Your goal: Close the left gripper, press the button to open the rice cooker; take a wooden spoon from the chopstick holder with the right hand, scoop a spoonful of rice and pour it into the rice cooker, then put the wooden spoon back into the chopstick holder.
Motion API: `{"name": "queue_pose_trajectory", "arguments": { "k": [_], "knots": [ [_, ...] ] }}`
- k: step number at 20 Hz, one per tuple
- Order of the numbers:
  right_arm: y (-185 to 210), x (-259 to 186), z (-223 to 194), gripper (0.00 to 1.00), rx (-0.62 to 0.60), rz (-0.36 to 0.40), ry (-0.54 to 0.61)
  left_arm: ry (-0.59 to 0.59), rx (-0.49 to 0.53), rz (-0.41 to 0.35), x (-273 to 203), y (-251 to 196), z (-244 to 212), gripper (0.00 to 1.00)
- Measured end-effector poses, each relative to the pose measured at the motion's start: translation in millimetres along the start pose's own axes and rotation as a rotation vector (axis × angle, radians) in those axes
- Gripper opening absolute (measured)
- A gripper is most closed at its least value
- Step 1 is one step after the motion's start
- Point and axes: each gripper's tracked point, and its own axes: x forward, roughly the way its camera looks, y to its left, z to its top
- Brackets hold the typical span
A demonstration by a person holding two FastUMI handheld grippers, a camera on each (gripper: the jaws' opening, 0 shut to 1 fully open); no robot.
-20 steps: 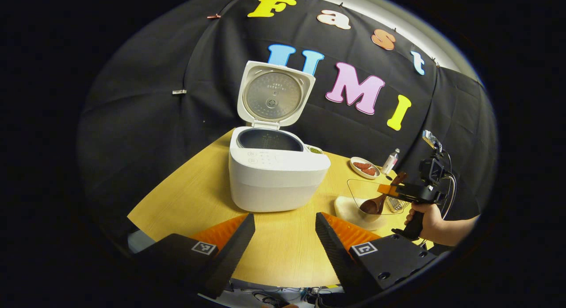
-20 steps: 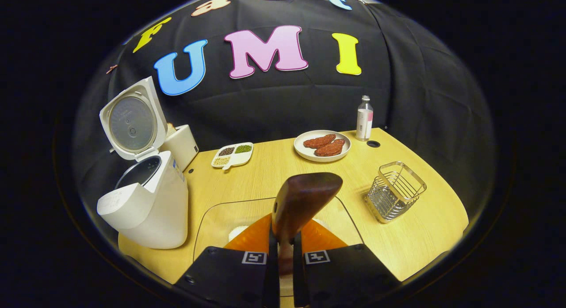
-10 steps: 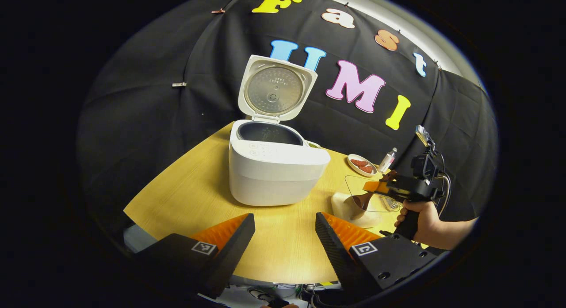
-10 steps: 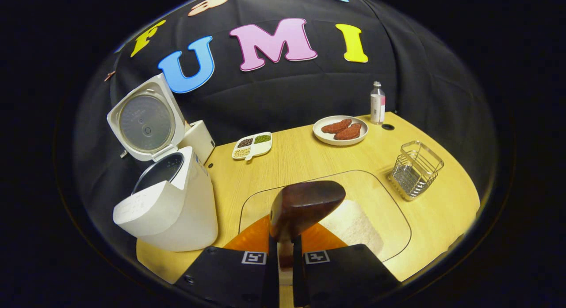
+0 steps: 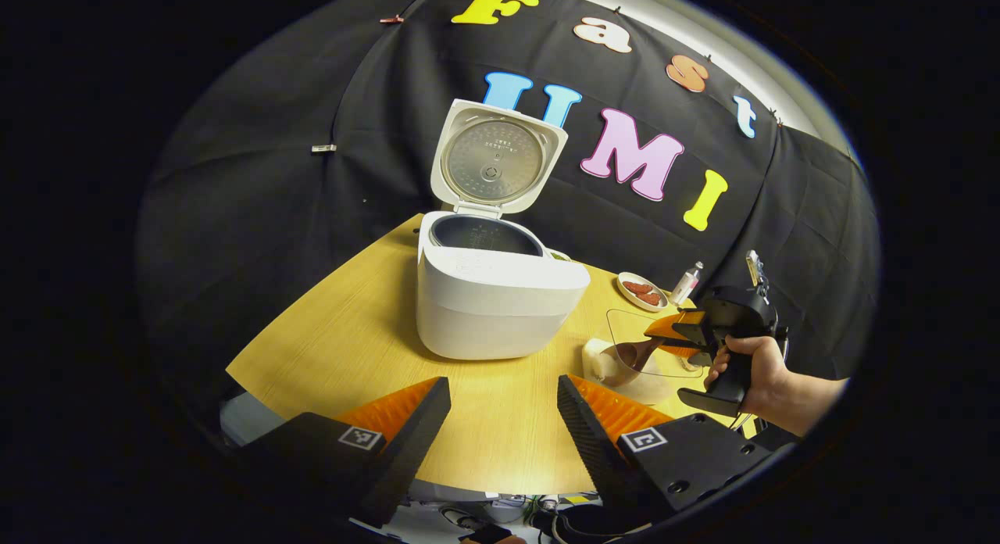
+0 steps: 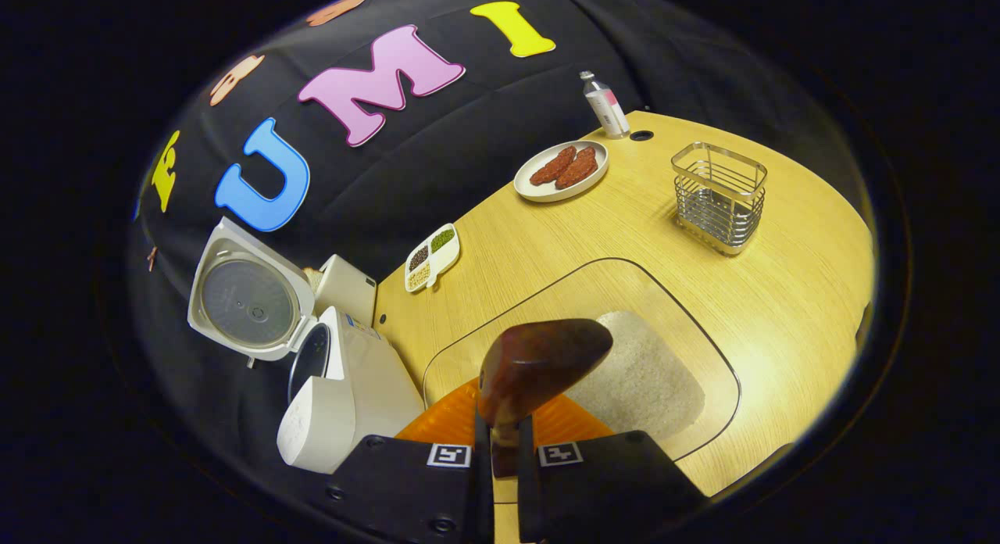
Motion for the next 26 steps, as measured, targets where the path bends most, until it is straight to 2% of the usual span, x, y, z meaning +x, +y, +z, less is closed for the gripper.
{"name": "queue_pose_trajectory", "arguments": {
  "k": [9, 12, 18, 26],
  "knots": [
    [-19, -25, 51, 0.17, 0.201, 0.020, -0.043, -0.015, -0.002, -0.026, 0, -14, 2, 0.95],
    [-13, -40, 67, 0.17, 0.258, 0.054, -0.057, -0.025, -0.007, -0.022, -1, -15, 3, 0.95],
    [21, -60, 98, 0.16, 0.331, 0.127, -0.068, -0.039, -0.022, -0.007, -10, -8, 0, 0.95],
    [121, -60, 114, 0.16, 0.342, 0.285, -0.017, -0.095, -0.048, 0.026, -18, 7, 6, 0.95]
  ]
}}
